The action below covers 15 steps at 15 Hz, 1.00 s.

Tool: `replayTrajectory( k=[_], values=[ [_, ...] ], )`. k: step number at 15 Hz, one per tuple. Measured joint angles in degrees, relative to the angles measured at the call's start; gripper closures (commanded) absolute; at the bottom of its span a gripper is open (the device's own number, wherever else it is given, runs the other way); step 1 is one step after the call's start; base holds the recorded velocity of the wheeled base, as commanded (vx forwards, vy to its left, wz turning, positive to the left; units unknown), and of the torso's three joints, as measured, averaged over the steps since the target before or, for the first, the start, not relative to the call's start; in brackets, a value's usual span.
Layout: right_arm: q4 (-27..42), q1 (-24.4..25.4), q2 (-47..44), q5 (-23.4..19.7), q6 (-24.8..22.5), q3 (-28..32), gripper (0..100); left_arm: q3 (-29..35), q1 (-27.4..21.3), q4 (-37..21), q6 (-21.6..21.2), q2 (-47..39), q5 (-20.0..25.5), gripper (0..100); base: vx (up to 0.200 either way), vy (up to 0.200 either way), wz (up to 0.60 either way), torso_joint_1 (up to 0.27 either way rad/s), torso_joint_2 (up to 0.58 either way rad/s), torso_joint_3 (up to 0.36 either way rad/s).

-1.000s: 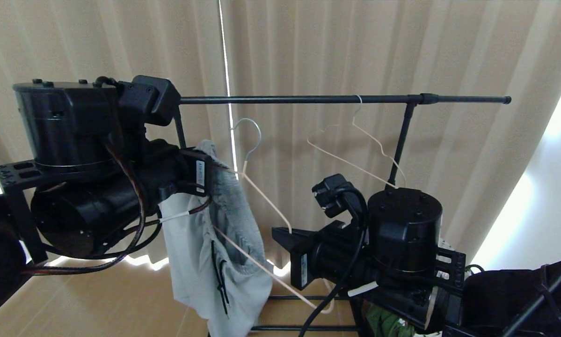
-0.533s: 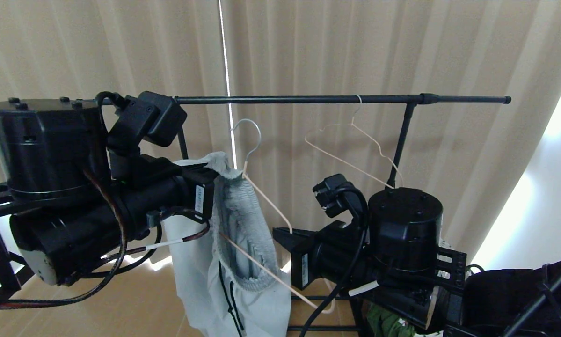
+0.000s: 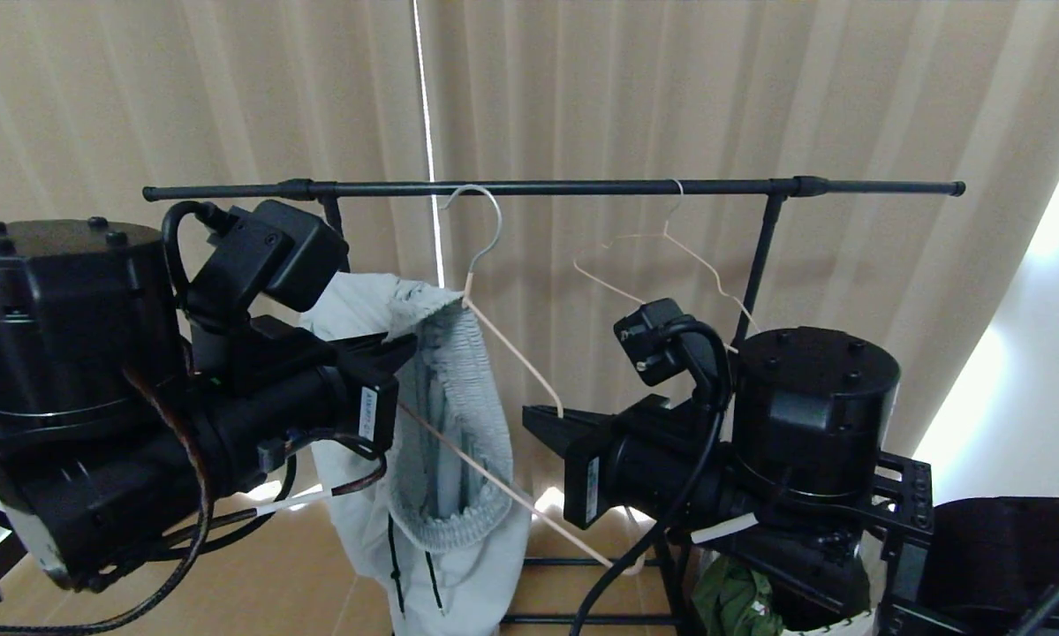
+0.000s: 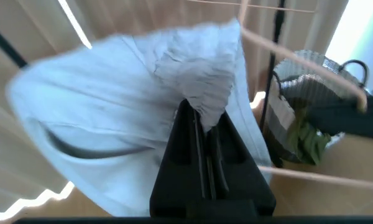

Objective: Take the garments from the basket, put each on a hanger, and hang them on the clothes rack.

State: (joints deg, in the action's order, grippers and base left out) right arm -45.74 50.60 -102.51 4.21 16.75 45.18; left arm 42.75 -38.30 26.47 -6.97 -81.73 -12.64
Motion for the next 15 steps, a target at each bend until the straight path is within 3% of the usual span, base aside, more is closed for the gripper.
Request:
replayTrajectory(
  k=[2,3,12,15],
  values=[
    [0.7,0.0,1.4,0.0,0.0,0.0,100,-1.0,-1.1,0.2,0.0,0.7,0.0,100,0.000,0.000,0.00,0.000,0.00,0.000],
    [0.7,0.0,1.9,0.0,0.0,0.0,100,-1.4,-1.5,0.2,0.0,0.9,0.0,0,0.000,0.000,0.00,0.000,0.00,0.000],
    [0.7,-2.2,3.6,0.0,-2.1,-0.3,100,-3.9,-2.4,2.1,0.1,3.2,0.0,0,0.000,0.000,0.00,0.000,0.00,0.000],
    [5.2,-3.4,6.8,0.0,-4.7,-0.4,100,-4.8,-1.7,2.1,-2.0,6.1,0.0,0,0.000,0.000,0.00,0.000,0.00,0.000]
  ],
)
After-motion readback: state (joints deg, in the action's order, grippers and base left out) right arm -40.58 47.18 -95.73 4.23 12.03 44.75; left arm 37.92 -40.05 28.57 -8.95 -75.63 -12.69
